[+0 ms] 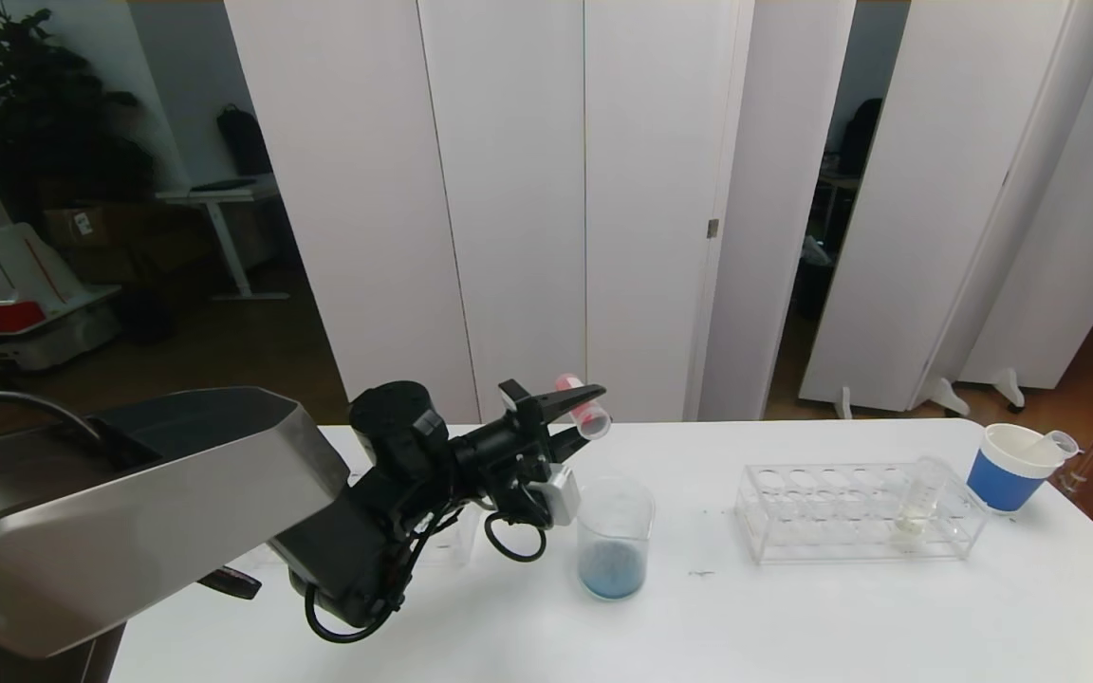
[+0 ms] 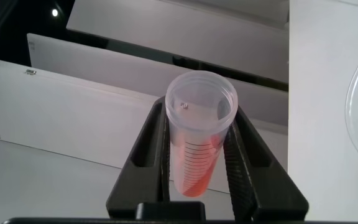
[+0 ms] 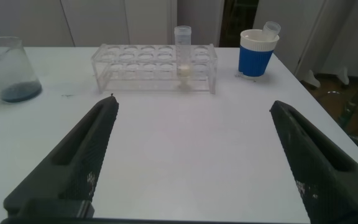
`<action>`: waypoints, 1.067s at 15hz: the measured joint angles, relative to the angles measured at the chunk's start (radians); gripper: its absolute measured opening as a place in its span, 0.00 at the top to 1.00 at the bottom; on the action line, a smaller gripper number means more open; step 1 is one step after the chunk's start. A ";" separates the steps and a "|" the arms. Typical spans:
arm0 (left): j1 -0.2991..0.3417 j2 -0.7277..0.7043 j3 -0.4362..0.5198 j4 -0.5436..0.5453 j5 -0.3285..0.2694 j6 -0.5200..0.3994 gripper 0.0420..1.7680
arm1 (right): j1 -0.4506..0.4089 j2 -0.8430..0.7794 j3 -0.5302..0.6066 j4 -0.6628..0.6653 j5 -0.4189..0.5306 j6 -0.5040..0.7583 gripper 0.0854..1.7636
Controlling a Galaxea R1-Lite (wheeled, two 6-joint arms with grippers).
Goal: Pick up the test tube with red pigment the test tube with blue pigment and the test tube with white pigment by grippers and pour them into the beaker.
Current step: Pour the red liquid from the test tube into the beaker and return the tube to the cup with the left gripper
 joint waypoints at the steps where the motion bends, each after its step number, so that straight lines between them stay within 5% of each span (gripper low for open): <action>1: -0.001 0.000 0.001 0.000 0.000 0.003 0.68 | 0.000 0.000 0.000 0.000 0.000 0.000 0.01; 16: -0.003 -0.002 -0.001 0.001 -0.059 0.079 0.68 | 0.000 0.000 0.000 0.000 0.000 0.000 0.01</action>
